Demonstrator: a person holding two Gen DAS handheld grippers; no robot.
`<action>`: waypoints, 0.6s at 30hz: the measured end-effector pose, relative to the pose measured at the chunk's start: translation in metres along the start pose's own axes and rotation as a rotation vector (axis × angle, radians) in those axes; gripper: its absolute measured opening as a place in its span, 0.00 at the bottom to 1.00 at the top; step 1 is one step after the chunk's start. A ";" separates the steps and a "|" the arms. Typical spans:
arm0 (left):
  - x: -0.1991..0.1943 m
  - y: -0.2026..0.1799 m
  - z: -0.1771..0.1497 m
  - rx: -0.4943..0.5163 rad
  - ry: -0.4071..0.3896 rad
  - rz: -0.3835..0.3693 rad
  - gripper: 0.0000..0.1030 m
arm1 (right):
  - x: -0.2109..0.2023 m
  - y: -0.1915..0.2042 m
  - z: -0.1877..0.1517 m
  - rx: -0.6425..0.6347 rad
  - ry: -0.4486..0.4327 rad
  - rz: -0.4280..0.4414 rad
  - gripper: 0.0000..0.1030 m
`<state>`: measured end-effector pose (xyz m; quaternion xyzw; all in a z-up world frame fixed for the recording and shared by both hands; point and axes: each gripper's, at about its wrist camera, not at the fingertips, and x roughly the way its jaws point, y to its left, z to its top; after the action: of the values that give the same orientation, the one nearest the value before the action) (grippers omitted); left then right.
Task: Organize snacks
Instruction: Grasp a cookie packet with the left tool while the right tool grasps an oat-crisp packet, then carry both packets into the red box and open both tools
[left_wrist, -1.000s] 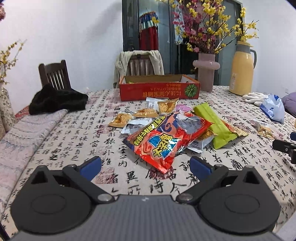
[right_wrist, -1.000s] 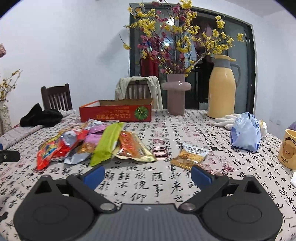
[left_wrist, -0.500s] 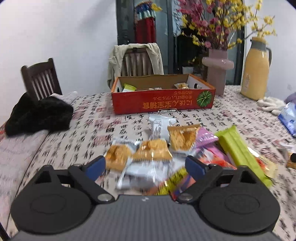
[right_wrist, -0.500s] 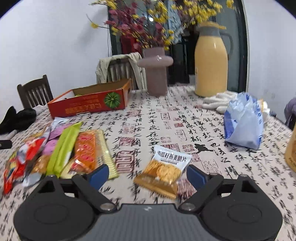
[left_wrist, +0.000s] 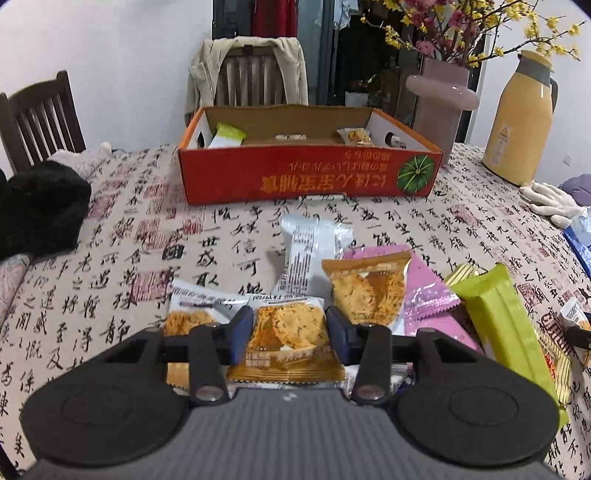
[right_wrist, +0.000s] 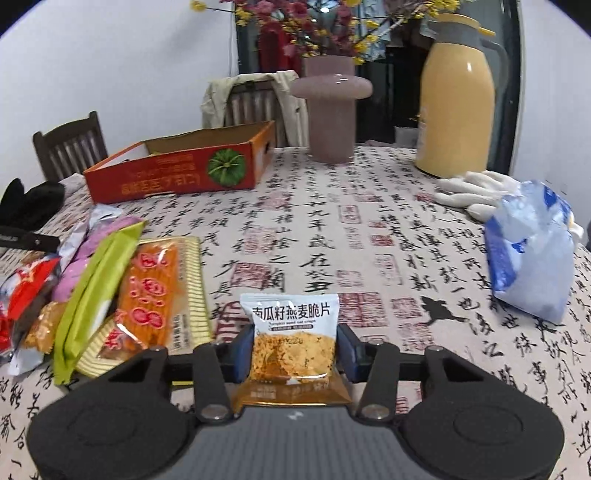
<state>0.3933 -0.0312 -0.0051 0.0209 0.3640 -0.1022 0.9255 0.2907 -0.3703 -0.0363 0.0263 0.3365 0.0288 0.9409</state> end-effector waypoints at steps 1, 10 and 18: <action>-0.001 0.002 -0.001 -0.003 -0.001 0.005 0.44 | 0.000 0.001 -0.001 -0.003 -0.002 -0.002 0.44; -0.004 0.008 -0.006 -0.049 0.021 -0.005 0.40 | -0.012 0.003 -0.008 0.004 -0.007 0.022 0.40; -0.098 0.009 -0.028 -0.094 -0.140 0.000 0.41 | -0.054 0.021 -0.015 -0.023 -0.056 0.045 0.39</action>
<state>0.3060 -0.0017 0.0404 -0.0299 0.3028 -0.0864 0.9487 0.2390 -0.3529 -0.0126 0.0238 0.3092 0.0529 0.9492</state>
